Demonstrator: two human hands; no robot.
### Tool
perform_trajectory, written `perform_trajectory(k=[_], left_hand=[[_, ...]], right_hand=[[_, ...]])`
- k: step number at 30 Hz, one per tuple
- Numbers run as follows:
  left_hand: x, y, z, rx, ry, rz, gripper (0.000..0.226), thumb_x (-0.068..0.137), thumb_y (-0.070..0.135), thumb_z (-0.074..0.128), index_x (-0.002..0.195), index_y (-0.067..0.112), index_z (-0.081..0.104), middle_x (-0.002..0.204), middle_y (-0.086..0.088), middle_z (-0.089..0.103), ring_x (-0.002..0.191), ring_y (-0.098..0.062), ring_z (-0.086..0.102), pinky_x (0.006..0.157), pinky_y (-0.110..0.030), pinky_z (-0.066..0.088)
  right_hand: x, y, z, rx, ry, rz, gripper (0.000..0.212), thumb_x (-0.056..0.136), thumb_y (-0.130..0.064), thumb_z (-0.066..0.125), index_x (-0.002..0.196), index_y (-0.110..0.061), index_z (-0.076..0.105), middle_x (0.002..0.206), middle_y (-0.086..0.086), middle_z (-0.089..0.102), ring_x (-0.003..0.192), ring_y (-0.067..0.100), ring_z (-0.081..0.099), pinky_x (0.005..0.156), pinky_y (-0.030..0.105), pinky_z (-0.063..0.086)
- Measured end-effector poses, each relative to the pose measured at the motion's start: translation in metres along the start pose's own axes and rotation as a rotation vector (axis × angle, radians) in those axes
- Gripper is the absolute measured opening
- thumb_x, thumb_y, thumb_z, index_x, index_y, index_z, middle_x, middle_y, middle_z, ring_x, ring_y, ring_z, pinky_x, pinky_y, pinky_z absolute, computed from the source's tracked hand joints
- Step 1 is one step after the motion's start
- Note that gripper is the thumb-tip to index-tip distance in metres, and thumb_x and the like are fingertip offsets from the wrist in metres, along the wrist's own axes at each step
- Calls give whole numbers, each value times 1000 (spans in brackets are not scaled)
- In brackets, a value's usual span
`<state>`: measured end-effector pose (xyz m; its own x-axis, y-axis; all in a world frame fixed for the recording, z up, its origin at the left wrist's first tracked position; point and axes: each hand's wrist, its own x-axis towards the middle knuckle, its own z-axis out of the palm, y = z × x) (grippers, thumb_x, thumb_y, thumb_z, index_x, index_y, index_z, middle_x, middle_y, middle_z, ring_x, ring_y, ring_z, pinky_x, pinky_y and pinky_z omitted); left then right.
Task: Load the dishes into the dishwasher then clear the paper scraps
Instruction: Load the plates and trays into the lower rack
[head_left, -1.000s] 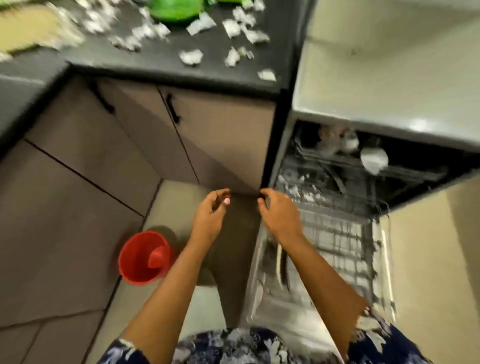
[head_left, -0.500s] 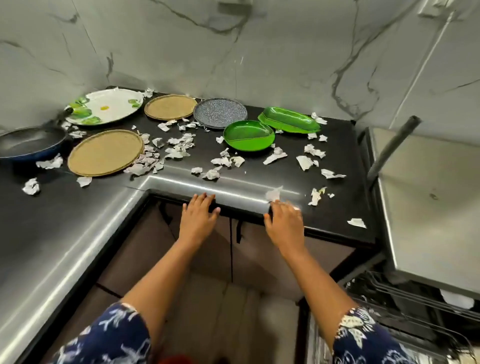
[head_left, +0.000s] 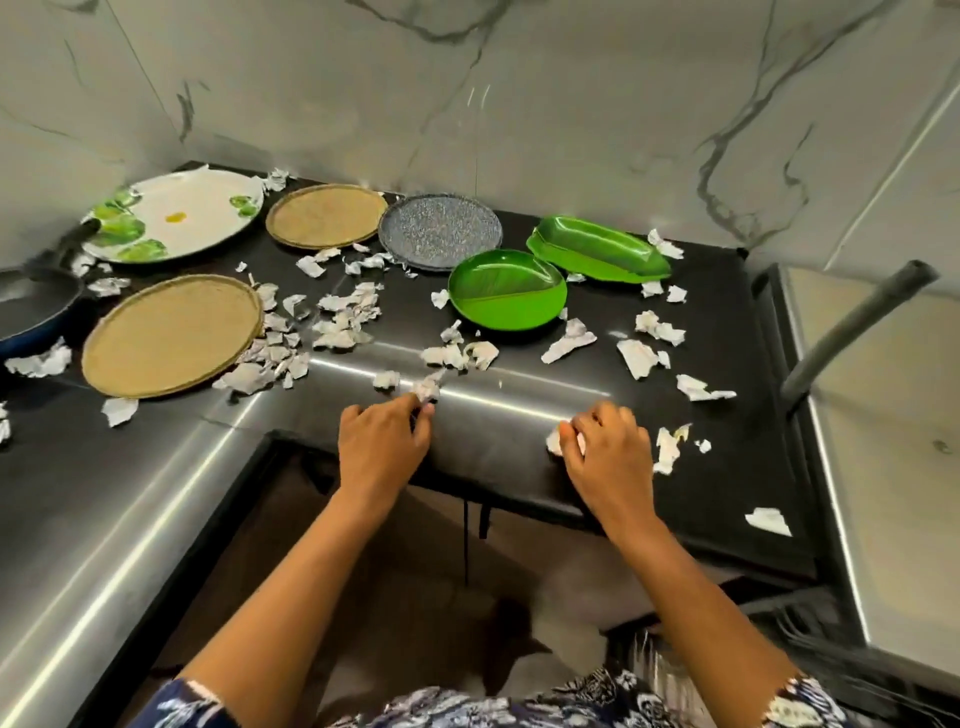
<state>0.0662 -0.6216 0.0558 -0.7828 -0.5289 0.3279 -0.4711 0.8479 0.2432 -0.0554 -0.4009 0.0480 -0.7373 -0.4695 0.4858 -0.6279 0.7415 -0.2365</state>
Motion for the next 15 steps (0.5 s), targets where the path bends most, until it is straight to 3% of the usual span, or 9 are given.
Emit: perform_trajectory(k=[4,8,10,15], left_hand=[[67,18,12,-150,46,-32,25,87,36,51,93,20,69,84,-6,71,84,-31,65,73,-40,44],[127,32,37,-257,-98,-116,34,89,33,58,120,20,62,116,-10,65,111,-32,56,90,-44,44],[149,35,48,-316,-139,-227,40,90,33,58,127,20,57,121,-10,63,117,-32,53,94,-44,43],[166,34,61,-453,-132,-352,38,91,30,57,127,21,56,113,-8,69,111,-30,60,92,-45,46]], right_hand=[[95,26,24,97,-106,145,19,86,-26,55,86,-10,65,88,13,60,86,34,55,69,41,46],[182,49,57,240,-312,319,24,87,-28,57,104,-12,64,107,14,65,106,35,55,85,41,46],[211,53,73,284,-400,372,28,88,-33,57,106,-13,64,109,14,67,106,33,58,85,39,47],[234,51,96,348,-486,436,27,85,-35,64,99,-13,67,101,12,69,99,32,62,78,34,47]])
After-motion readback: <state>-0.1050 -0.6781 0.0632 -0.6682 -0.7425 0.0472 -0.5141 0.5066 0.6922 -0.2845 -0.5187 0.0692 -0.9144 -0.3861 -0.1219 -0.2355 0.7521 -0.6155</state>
